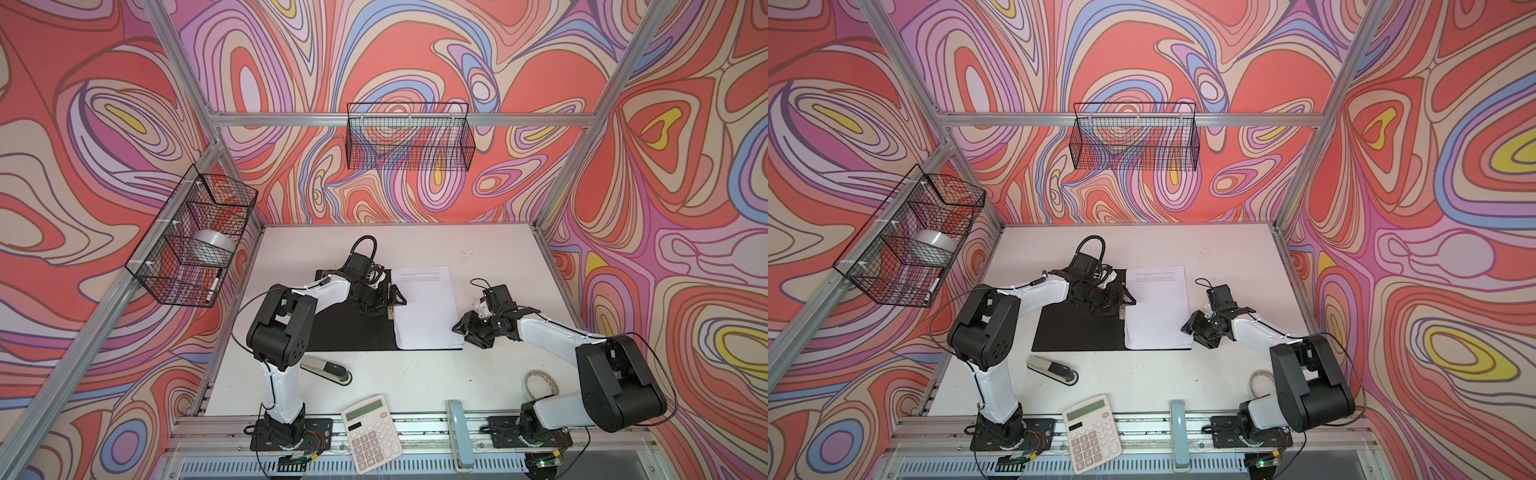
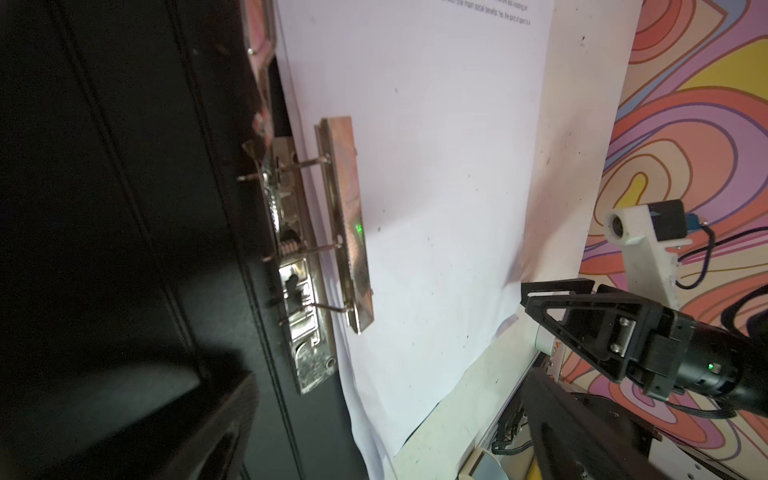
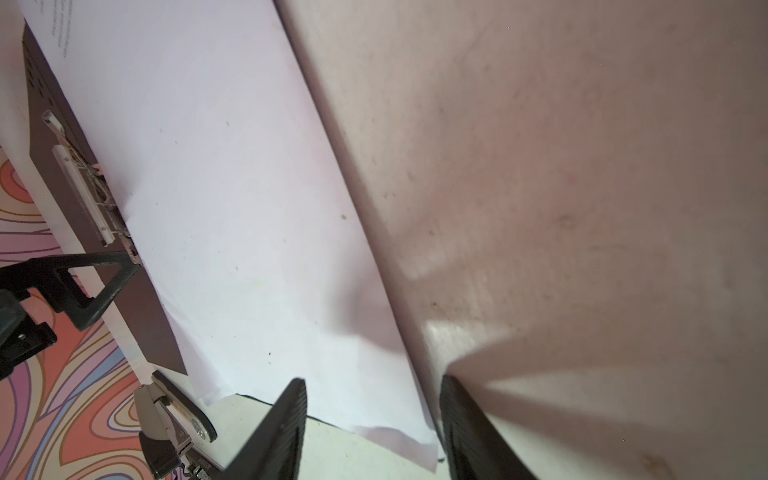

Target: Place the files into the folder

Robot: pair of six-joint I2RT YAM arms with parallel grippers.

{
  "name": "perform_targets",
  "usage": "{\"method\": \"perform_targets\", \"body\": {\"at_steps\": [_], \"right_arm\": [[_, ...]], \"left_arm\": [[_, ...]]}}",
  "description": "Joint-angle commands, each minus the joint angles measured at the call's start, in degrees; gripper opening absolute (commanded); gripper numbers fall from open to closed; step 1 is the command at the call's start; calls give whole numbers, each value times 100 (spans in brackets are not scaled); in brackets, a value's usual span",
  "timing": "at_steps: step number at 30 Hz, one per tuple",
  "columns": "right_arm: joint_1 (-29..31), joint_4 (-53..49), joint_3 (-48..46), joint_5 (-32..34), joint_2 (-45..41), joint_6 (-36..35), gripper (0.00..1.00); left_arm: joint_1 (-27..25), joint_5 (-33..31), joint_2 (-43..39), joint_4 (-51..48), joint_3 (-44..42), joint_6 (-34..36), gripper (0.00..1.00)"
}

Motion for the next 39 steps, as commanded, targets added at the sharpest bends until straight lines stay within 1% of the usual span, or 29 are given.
{"method": "perform_targets", "body": {"at_steps": [1,9,13,19,24,27,29,31,34,39], "right_arm": [[-14,-245,198,-108,-69,-187,54],[-7,-350,275,-535,18,-302,54],[-11,-529,330,-495,25,-399,54],[-14,-1185,733,140,-179,-684,55],[-13,-1442,1042,521,-266,-768,54],[-14,-1408,1101,623,-406,-763,54],[-14,-1327,1139,590,-437,-765,54],[-14,-1185,1128,532,-449,-724,54],[-14,-1034,1107,455,-438,-646,54],[-13,-939,1067,338,-445,-591,53]], "left_arm": [[-37,58,126,133,98,-102,100],[-63,105,256,159,210,-200,100],[-64,102,295,150,239,-224,100],[-62,48,226,-35,272,-159,100],[70,-151,-125,-465,479,283,100],[213,-517,-147,-933,966,860,100],[308,-548,76,-1077,1421,1096,100],[380,-477,503,-1294,2079,1263,100],[444,-275,1137,-1494,2871,1252,100],[467,-169,1737,-1324,3448,1055,100]]}}
